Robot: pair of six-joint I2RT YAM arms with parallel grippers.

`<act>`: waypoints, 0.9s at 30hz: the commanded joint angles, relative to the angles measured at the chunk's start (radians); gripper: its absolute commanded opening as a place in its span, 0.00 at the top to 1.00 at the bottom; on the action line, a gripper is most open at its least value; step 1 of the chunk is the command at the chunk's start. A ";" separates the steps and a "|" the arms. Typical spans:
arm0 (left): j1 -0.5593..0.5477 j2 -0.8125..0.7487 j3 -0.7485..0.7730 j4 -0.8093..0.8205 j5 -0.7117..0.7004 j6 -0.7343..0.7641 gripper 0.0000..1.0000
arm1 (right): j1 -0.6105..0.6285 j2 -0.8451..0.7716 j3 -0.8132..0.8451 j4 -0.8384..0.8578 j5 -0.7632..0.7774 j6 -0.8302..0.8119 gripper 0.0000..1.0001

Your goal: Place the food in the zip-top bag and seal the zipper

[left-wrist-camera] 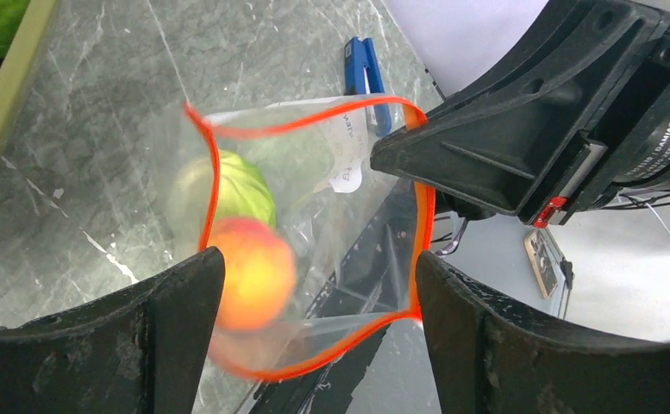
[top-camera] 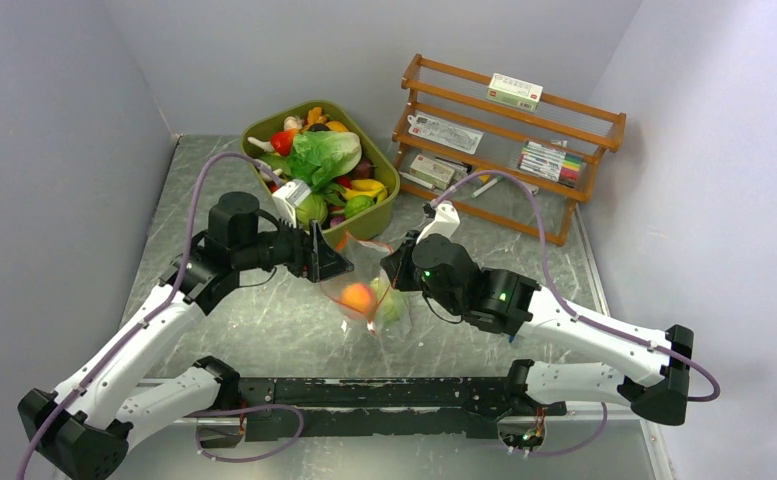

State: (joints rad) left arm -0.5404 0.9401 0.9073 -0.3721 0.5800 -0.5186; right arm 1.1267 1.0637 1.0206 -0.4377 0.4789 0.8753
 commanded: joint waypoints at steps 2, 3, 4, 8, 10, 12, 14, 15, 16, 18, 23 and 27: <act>-0.004 -0.016 0.051 -0.014 -0.028 0.020 0.19 | -0.002 -0.015 -0.001 0.039 0.007 0.002 1.00; -0.004 -0.019 0.051 -0.013 -0.027 0.020 0.19 | -0.002 -0.015 -0.001 0.037 0.008 0.002 1.00; -0.003 -0.025 0.051 -0.013 -0.029 0.020 0.19 | -0.002 -0.014 -0.001 0.035 0.009 0.002 1.00; -0.004 -0.056 0.061 -0.030 -0.080 0.032 0.19 | -0.003 -0.020 0.003 0.028 0.013 -0.005 1.00; -0.004 -0.072 0.070 -0.050 -0.122 0.049 0.19 | -0.003 -0.022 0.004 0.023 0.016 -0.012 1.00; -0.004 -0.088 0.077 -0.080 -0.179 0.062 0.19 | -0.001 -0.022 0.005 0.016 0.021 -0.016 1.00; -0.004 -0.095 0.096 -0.125 -0.266 0.071 0.20 | -0.003 -0.026 0.009 0.009 0.026 -0.019 1.00; -0.005 -0.098 0.110 -0.152 -0.308 0.075 0.21 | -0.002 -0.028 0.011 0.005 0.028 -0.021 1.00; -0.004 -0.103 0.125 -0.173 -0.345 0.077 0.21 | -0.003 -0.033 0.014 0.000 0.031 -0.023 1.00; -0.004 -0.118 0.140 -0.193 -0.384 0.095 0.21 | -0.003 -0.044 0.024 -0.017 0.032 -0.022 1.00; -0.004 -0.086 0.233 -0.283 -0.560 0.140 0.22 | -0.001 -0.067 0.054 -0.073 0.034 -0.031 1.00; -0.004 -0.029 0.253 -0.248 -0.639 0.196 0.25 | -0.002 -0.089 0.055 -0.090 0.044 -0.034 1.00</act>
State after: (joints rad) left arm -0.5404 0.8631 1.1275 -0.5991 0.0898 -0.3954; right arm 1.1271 1.0138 1.0401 -0.5110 0.4900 0.8532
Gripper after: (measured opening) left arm 0.754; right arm 0.007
